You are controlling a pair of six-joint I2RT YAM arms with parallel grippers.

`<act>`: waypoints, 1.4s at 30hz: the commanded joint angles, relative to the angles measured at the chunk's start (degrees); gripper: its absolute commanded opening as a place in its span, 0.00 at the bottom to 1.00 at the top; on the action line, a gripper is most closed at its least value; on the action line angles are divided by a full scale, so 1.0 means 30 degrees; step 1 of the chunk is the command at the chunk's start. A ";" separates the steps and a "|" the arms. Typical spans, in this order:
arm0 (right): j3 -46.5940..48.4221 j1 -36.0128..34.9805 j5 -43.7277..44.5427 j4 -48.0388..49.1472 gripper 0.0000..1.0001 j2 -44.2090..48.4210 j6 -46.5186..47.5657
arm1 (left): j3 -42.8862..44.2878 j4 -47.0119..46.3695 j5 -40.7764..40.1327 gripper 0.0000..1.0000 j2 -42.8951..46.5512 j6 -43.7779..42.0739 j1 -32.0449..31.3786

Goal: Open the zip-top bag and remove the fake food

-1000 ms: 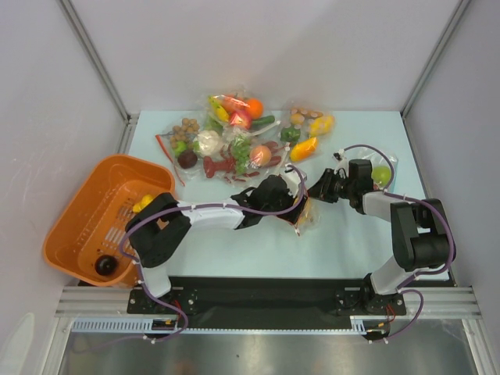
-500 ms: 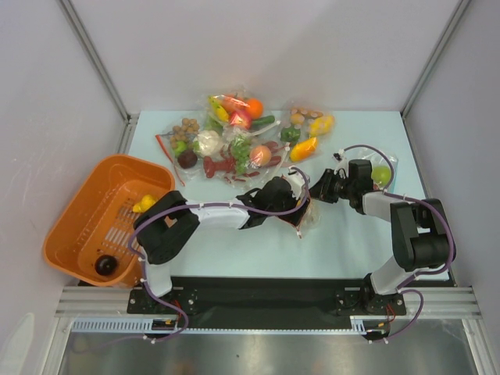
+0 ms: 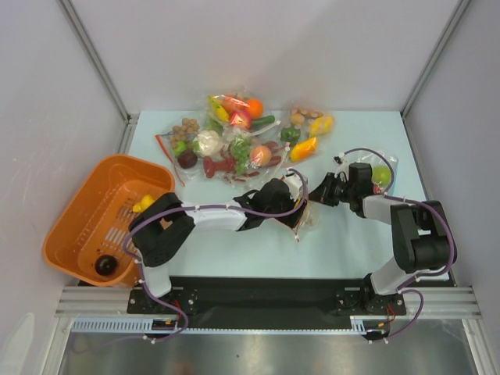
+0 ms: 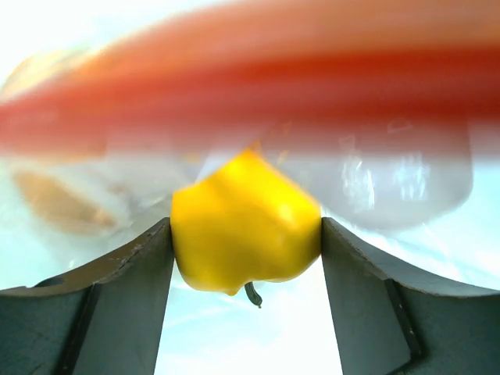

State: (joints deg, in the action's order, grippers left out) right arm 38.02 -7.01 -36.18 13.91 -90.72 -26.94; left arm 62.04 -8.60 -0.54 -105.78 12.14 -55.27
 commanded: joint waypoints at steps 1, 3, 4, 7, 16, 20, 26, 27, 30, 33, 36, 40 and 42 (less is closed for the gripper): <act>-0.0397 0.0196 0.0488 -0.0271 0.00 0.0736 0.0249 | -0.0640 0.0054 -0.0553 0.00 0.2236 0.0318 -0.0065; -0.0456 0.0429 0.0664 -0.0389 0.00 0.0999 0.0337 | -0.1019 0.0142 -0.0700 0.00 0.2766 0.0347 -0.0065; -0.0457 0.0460 0.0897 -0.0621 0.00 0.1088 0.0424 | -0.1138 0.0171 -0.0787 0.00 0.3088 0.0347 -0.0094; -0.0369 0.0519 0.1570 -0.1206 0.00 0.1468 0.0776 | -0.1578 0.0259 -0.1110 0.00 0.4172 0.0377 -0.0094; -0.0310 0.0724 0.3183 -0.2527 0.00 0.2406 0.1684 | -0.2457 0.0494 -0.1872 0.00 0.7044 0.0289 -0.0035; -0.0310 0.0753 0.3389 -0.2704 0.00 0.2495 0.1831 | -0.2428 0.0670 -0.2164 0.00 0.7952 0.0230 -0.0065; -0.0369 0.0753 0.3566 -0.2879 0.00 0.2641 0.1948 | -0.2458 0.1106 -0.2838 0.00 0.9125 -0.0033 -0.0006; -0.0369 0.0782 0.3623 -0.2938 0.00 0.2670 0.1977 | -0.2458 0.1196 -0.2839 0.00 0.9271 -0.0004 0.0023; -0.0369 0.0782 0.3653 -0.2938 0.00 0.2671 0.1977 | -0.2574 0.1606 -0.2839 0.00 0.9974 -0.0004 0.0082; -0.0369 0.0783 0.3624 -0.2880 0.00 0.2612 0.1919 | -0.2720 0.1812 -0.2490 0.00 1.0734 -0.0062 0.0169; -0.0398 0.0782 0.3450 -0.2821 0.00 0.2583 0.1919 | -0.3304 0.1578 -0.1468 0.00 1.1641 0.0170 0.0665; -0.0457 0.0899 0.3155 -0.2674 0.00 0.2641 0.1802 | -0.4243 0.1169 -0.0439 0.00 1.2991 0.0815 0.1574; -0.0457 0.0929 0.3126 -0.2674 0.00 0.2641 0.1802 | -0.4711 0.1109 -0.0203 0.00 1.3489 0.0874 0.2187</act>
State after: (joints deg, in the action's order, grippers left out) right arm 36.77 -4.62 -26.35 4.93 -84.44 -22.20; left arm 49.60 -2.85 -4.05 -68.77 13.08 -51.18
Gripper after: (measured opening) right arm 0.011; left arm 0.734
